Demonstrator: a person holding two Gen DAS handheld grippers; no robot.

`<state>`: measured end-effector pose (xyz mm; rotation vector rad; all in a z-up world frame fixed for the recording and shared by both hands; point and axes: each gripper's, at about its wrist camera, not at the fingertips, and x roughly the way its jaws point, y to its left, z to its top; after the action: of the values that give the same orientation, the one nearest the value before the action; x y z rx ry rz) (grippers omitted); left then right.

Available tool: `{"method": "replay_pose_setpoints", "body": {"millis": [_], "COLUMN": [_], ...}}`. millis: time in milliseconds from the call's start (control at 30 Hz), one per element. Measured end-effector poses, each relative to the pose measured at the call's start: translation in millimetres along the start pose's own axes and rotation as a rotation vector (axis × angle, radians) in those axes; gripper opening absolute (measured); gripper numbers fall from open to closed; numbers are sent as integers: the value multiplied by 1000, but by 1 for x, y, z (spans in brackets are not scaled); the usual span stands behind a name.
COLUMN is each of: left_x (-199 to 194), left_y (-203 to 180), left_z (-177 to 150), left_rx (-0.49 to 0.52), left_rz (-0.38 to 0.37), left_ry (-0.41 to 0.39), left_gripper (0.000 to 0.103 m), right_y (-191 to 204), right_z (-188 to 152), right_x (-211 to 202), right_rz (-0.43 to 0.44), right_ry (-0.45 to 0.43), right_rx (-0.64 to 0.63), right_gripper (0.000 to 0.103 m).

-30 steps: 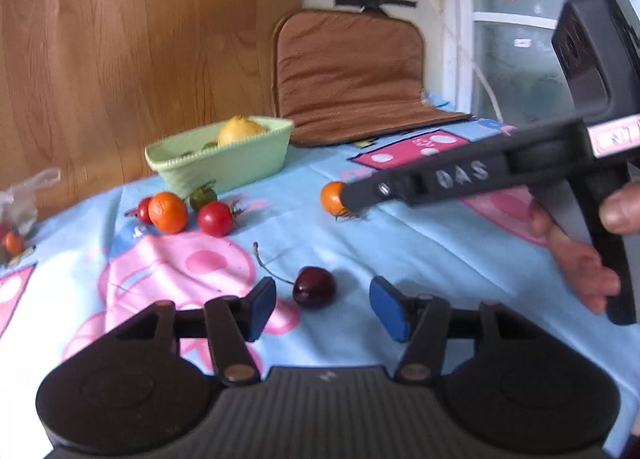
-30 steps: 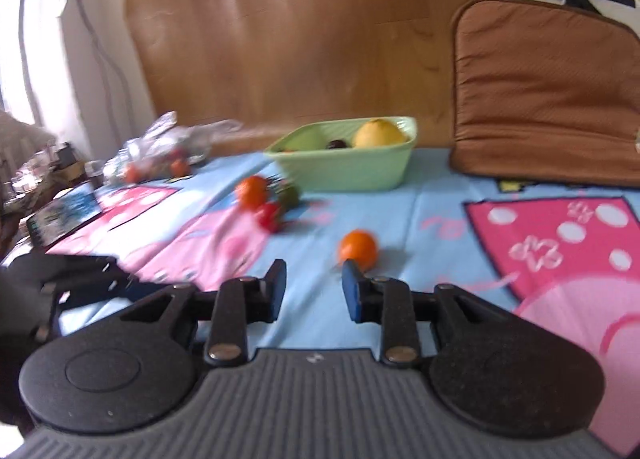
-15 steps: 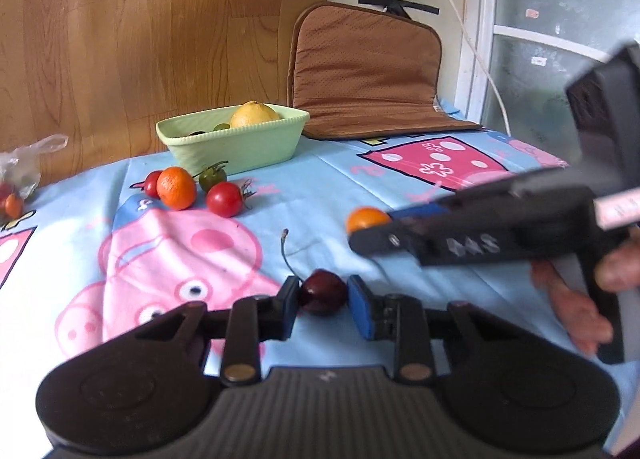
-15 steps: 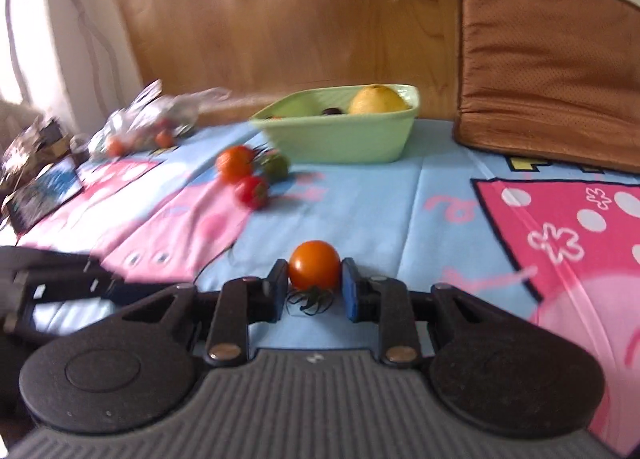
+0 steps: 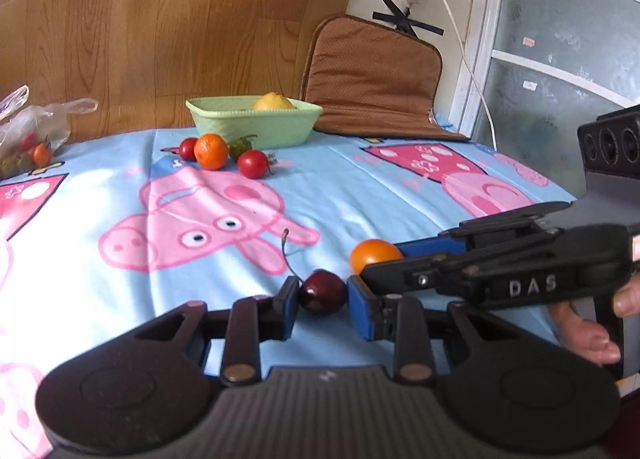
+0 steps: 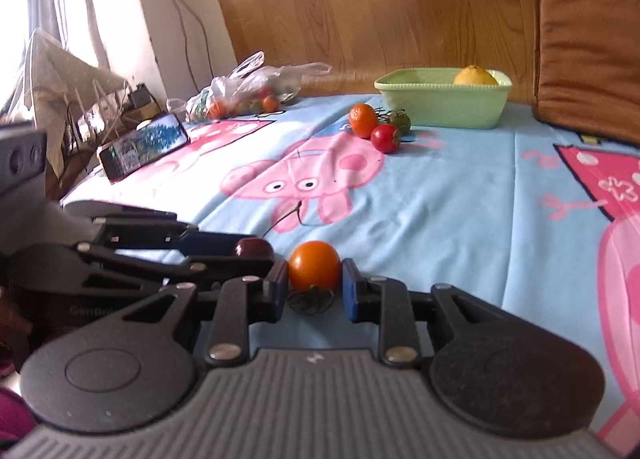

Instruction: Organize fruits

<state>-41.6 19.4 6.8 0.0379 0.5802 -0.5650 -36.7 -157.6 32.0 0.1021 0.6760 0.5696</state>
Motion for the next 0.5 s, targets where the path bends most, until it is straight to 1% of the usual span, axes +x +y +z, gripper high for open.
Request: {"method": "replay_pose_setpoints", "body": {"millis": [133, 233, 400, 500], "left_x": [1, 6, 29, 58], "left_y": [11, 19, 32, 45], "left_z": [20, 45, 97, 131], "left_rx": [-25, -17, 21, 18], "left_rz": [-21, -18, 9, 18], "left_ry": [-29, -65, -135, -140], "left_gripper": [27, 27, 27, 27], "right_y": [-12, -24, -45, -60], "right_z": [13, 28, 78, 109], "right_x": [-1, 0, 5, 18], "right_rz": [7, -11, -77, -121], "right_ry": [-21, -38, -136, -186], "right_rx": [79, 116, 82, 67], "right_gripper": [31, 31, 31, 31]}}
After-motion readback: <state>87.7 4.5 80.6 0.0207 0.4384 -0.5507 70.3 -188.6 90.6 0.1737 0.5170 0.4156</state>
